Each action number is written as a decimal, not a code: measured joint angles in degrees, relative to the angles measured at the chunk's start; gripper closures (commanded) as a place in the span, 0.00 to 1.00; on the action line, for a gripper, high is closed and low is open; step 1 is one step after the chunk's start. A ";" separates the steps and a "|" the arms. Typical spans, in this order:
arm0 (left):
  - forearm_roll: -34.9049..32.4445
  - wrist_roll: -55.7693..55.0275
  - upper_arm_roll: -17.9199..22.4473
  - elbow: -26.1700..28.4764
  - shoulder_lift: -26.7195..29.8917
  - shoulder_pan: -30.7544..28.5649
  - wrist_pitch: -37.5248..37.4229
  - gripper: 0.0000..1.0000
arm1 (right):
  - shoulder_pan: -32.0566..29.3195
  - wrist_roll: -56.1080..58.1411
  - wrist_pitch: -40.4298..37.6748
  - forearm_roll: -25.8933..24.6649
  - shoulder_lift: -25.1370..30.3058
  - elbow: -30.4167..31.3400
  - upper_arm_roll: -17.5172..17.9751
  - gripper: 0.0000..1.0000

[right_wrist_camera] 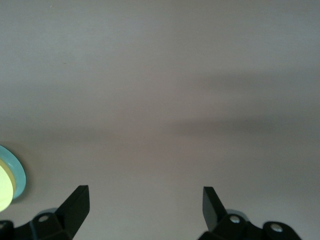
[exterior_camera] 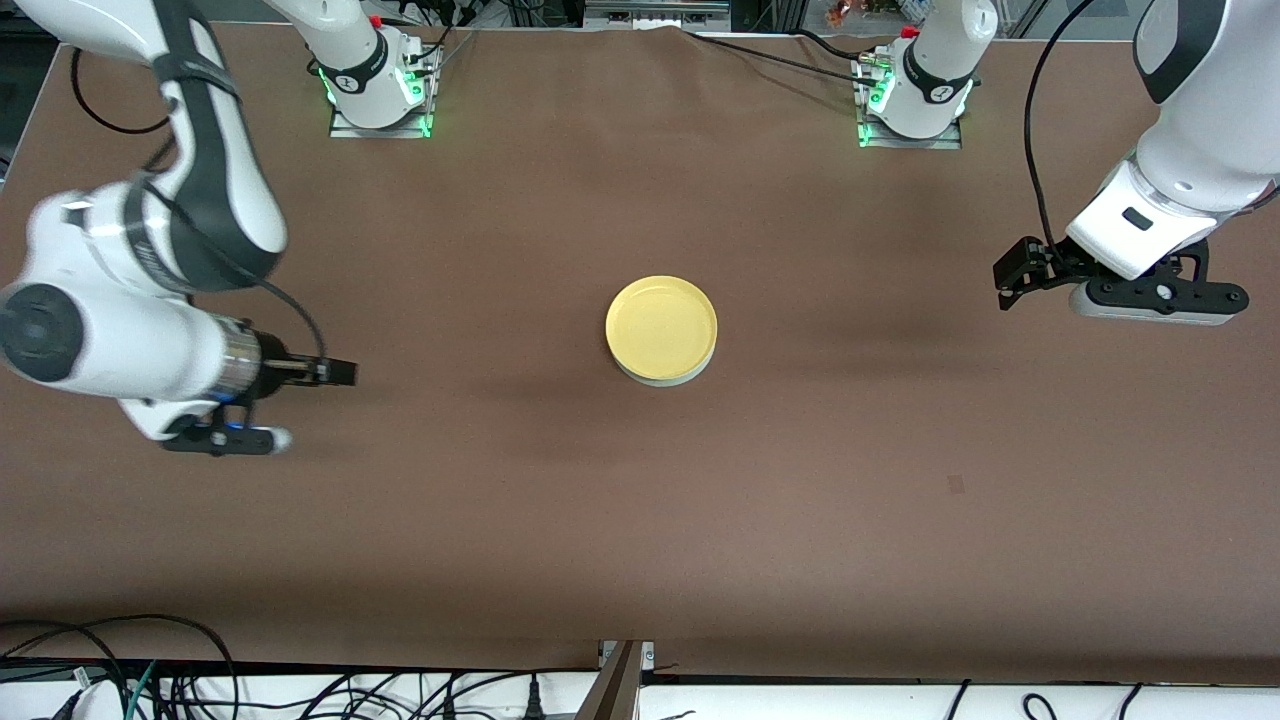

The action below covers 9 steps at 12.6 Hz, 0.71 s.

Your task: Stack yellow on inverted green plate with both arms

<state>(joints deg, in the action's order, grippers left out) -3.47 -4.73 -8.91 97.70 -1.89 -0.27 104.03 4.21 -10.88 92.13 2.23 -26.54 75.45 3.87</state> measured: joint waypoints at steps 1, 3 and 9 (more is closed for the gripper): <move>0.00 0.00 -0.03 -0.03 -0.01 0.00 0.00 0.00 | -1.62 0.79 -1.48 -0.18 3.06 0.72 -0.03 0.00; 0.00 0.00 -0.04 -0.09 -0.02 0.00 0.00 0.00 | -4.51 2.02 -3.58 -0.25 11.25 4.69 -0.07 0.00; 0.00 0.00 -0.19 -0.17 -0.02 0.01 0.00 0.00 | -5.32 2.26 -8.65 -0.91 27.91 13.78 -0.79 0.00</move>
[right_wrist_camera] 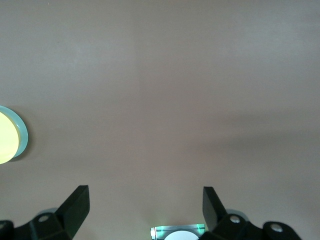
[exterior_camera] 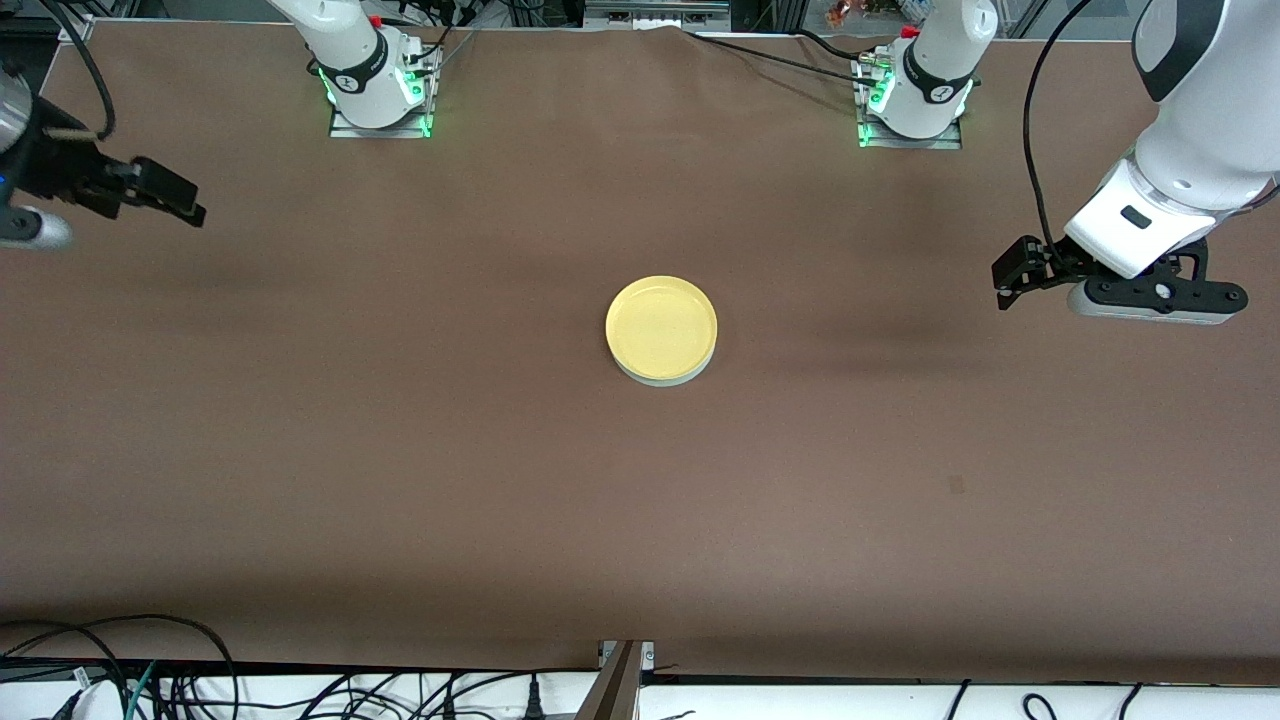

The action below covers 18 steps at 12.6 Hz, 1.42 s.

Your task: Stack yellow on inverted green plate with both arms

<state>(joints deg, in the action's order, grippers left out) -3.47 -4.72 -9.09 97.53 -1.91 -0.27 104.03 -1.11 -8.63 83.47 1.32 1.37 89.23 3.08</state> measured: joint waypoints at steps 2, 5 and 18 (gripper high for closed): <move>0.00 0.00 0.00 0.00 0.00 0.00 0.00 0.00 | -0.04 0.02 -0.12 -0.04 0.65 0.04 -1.01 0.00; 0.00 0.00 0.00 -0.01 0.00 0.00 0.00 0.00 | -0.10 0.11 -1.29 -0.05 0.36 0.11 -3.12 0.00; 0.00 0.00 -0.03 -0.02 0.00 -0.01 0.00 0.00 | -0.14 0.22 -4.67 -0.04 -2.68 -1.63 -3.56 0.00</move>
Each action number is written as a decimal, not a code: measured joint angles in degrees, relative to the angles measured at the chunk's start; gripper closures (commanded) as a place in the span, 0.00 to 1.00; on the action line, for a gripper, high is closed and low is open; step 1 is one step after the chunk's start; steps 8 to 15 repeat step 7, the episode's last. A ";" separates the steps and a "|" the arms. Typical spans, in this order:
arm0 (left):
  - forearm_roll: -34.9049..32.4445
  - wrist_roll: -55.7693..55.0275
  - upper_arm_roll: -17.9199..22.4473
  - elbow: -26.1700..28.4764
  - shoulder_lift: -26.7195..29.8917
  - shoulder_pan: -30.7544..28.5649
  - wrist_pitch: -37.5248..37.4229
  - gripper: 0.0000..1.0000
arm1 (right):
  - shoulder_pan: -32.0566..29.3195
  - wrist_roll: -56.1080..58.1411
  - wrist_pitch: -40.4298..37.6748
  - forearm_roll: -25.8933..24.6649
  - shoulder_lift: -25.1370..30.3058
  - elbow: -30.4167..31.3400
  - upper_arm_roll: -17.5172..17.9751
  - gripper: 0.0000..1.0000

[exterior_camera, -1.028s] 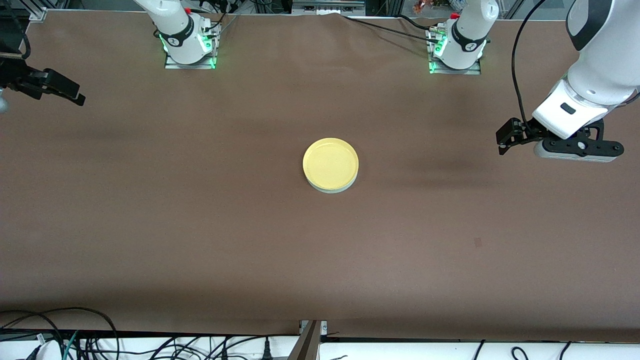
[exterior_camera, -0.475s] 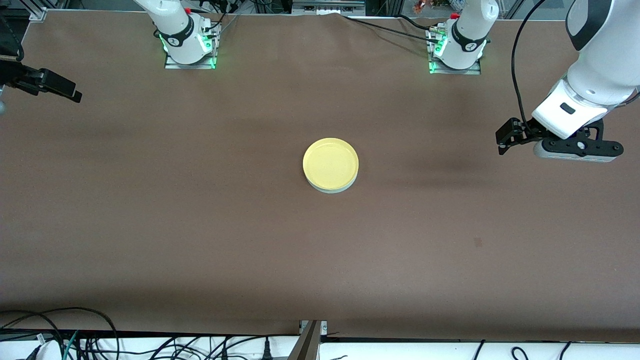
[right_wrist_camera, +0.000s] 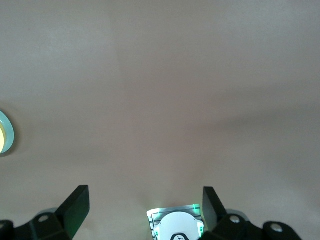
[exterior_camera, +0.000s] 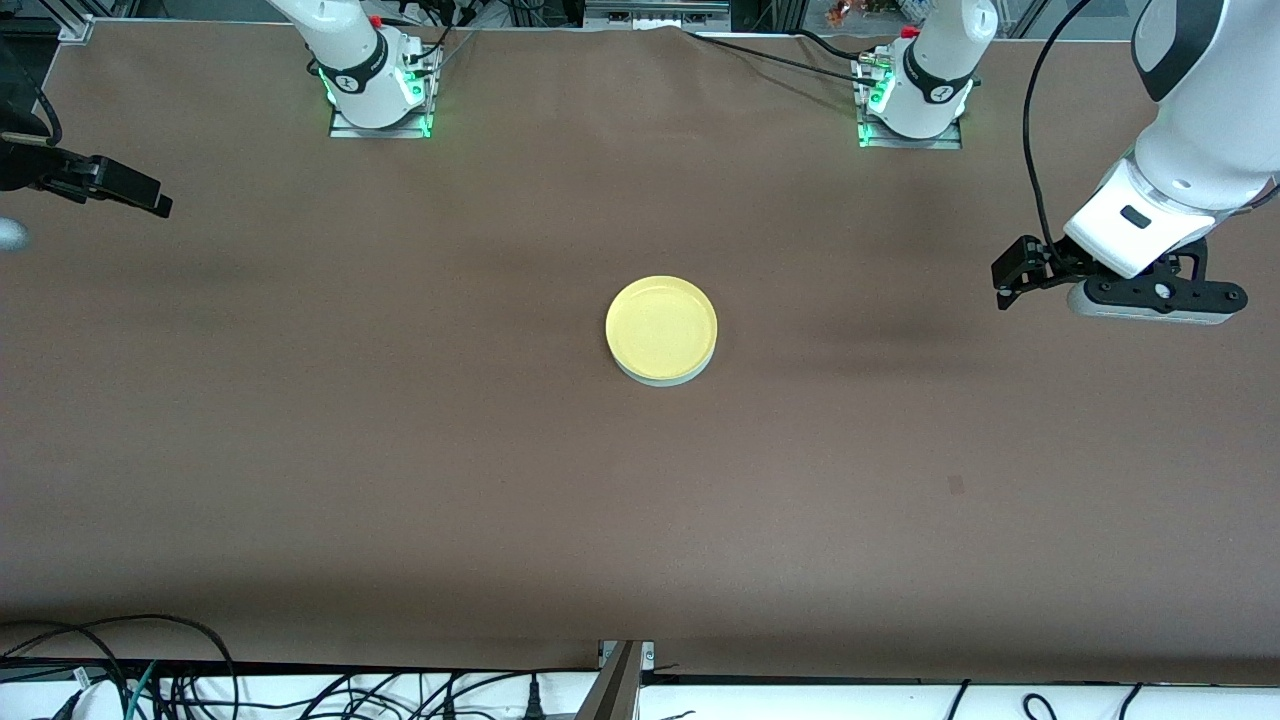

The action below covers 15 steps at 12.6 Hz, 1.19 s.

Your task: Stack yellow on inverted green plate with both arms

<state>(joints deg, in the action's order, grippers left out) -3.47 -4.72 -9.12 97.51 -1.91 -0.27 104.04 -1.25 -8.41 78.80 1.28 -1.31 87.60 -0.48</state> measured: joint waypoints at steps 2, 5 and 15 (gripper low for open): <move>0.00 0.00 0.00 0.00 0.00 0.00 0.00 0.00 | 0.00 0.01 0.00 0.00 0.00 -0.02 0.00 0.00; 0.00 0.00 0.02 0.00 0.00 -0.02 0.00 0.00 | 0.00 2.46 0.00 0.00 0.00 -0.04 0.00 0.00; 0.00 0.00 0.03 0.00 0.00 -0.10 0.00 0.00 | 0.00 2.84 0.00 0.00 0.00 -0.04 0.00 0.00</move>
